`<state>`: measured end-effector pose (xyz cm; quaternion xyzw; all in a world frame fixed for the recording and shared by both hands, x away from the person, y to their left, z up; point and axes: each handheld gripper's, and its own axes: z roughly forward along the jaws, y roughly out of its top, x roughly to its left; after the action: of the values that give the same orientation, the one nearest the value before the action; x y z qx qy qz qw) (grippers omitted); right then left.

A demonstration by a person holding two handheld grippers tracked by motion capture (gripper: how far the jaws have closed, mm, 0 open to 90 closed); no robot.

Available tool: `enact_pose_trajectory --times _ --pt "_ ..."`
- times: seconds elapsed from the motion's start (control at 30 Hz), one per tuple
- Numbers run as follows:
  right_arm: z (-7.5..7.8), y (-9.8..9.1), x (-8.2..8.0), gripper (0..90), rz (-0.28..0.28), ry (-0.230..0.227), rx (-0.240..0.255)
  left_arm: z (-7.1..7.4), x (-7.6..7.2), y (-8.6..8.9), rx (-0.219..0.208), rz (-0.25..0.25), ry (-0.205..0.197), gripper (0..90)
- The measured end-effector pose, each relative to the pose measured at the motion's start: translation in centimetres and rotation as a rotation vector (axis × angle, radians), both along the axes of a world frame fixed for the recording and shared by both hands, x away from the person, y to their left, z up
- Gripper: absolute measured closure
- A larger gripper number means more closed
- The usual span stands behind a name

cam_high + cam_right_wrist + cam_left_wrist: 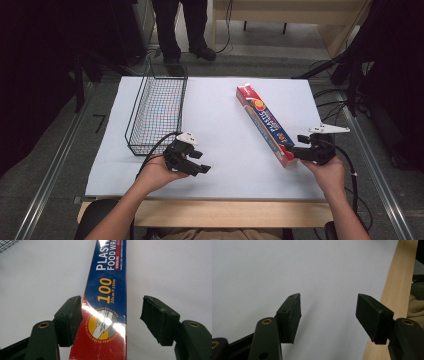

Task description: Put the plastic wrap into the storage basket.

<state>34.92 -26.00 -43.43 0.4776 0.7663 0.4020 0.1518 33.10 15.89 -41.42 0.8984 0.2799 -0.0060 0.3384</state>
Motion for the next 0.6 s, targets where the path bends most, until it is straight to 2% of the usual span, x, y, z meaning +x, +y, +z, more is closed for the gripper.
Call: enact_pose_trajectory --times 0.13,0.27,0.37,0.43,0.53,0.6 --pt "0.0 0.0 0.0 33.1 -0.003 -0.003 0.002 0.0 -0.1 -0.1 -0.002 -0.002 0.000 37.5" --pt "0.2 -0.1 0.1 26.4 -0.054 -0.011 -0.014 0.1 -0.1 -0.2 0.000 -0.009 -0.005 37.3" --pt "0.8 0.0 0.3 25.4 -0.077 -0.001 0.007 0.2 -0.1 -0.3 -0.010 -0.019 -0.002 37.0" --pt "1.0 0.3 0.6 24.7 -0.071 -0.004 0.002 0.3 0.0 -0.4 -0.021 -0.015 0.009 36.8" --pt "1.4 1.2 1.5 22.9 -0.051 0.019 -0.017 0.5 0.0 -0.6 -0.015 -0.023 -0.001 36.8" --pt "1.7 1.6 2.0 23.4 -0.047 0.012 -0.027 0.6 -0.2 -0.8 -0.024 -0.032 -0.004 36.8"
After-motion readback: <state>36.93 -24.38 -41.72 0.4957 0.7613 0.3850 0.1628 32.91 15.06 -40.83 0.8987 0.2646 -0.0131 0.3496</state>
